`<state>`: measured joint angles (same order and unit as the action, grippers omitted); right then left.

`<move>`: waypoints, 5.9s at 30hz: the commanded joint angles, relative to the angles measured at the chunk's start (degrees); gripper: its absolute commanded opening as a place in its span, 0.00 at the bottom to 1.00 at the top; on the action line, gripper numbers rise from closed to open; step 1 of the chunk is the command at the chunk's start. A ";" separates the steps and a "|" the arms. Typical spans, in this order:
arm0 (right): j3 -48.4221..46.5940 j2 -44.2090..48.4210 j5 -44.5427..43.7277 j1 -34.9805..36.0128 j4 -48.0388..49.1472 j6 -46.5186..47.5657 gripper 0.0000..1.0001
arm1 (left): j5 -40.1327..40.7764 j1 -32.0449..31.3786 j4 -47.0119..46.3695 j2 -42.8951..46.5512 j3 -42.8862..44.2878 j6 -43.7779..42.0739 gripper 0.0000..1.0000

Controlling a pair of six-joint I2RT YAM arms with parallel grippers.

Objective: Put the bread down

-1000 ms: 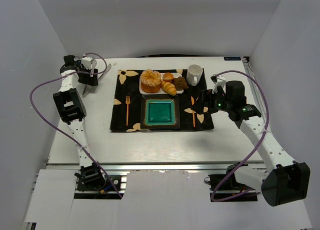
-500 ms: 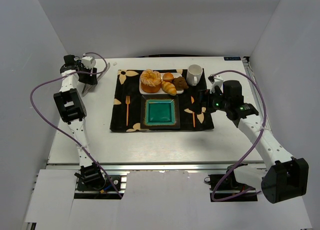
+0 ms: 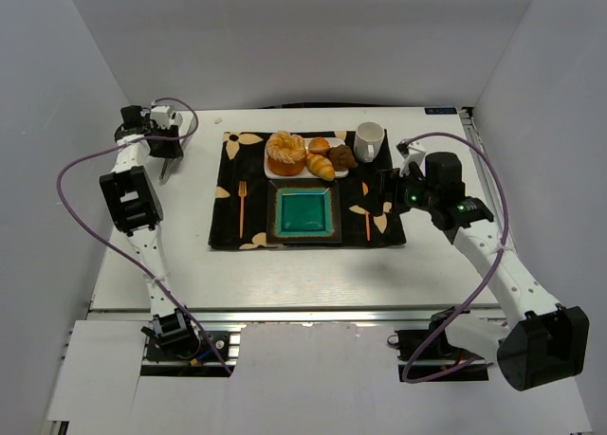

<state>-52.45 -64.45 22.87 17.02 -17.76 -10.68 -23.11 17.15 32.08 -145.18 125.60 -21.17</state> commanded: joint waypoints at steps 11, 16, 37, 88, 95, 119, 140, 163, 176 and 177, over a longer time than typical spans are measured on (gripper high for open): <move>3.75 9.07 1.74 0.39 2.38 -3.21 0.89 | 0.26 -0.89 -2.55 20.99 -8.53 18.34 0.53; 4.81 12.76 1.74 0.39 2.12 -4.26 0.89 | 4.99 -3.60 1.14 27.75 -11.33 20.47 0.50; -0.03 32.09 -13.12 0.39 -9.13 -11.73 0.89 | 3.34 -21.98 -7.64 59.57 -42.10 42.79 0.49; 5.25 40.19 -14.61 0.39 -11.60 -12.88 0.89 | 10.28 -30.77 -8.34 50.00 -48.78 43.14 0.63; 5.42 40.28 -14.87 0.39 -11.77 -12.88 0.89 | 10.72 -31.38 -8.26 48.16 -48.70 43.32 0.63; 6.74 40.89 -14.53 0.39 -11.51 -13.05 0.89 | 11.43 -32.18 -7.29 50.17 -44.04 44.37 0.04; 6.83 40.54 -13.82 0.39 -11.16 -13.23 0.89 | 11.77 -32.18 -6.85 50.97 -39.21 45.16 0.02; 6.57 41.06 -13.03 0.39 -11.07 -13.67 0.89 | 0.98 -32.18 -1.13 68.96 -47.26 45.77 0.00; 7.71 43.96 -14.70 0.39 -13.18 -12.70 0.89 | -1.50 -32.53 -2.98 80.66 -67.31 45.60 0.00; 7.97 44.14 -14.70 0.39 -13.18 -12.70 0.89 | -1.32 -32.53 -3.94 81.02 -68.29 45.60 0.00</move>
<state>-45.12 -21.19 8.99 17.12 -30.76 -23.81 -23.05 -15.11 31.68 -67.57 58.98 24.27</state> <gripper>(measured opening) 0.895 0.371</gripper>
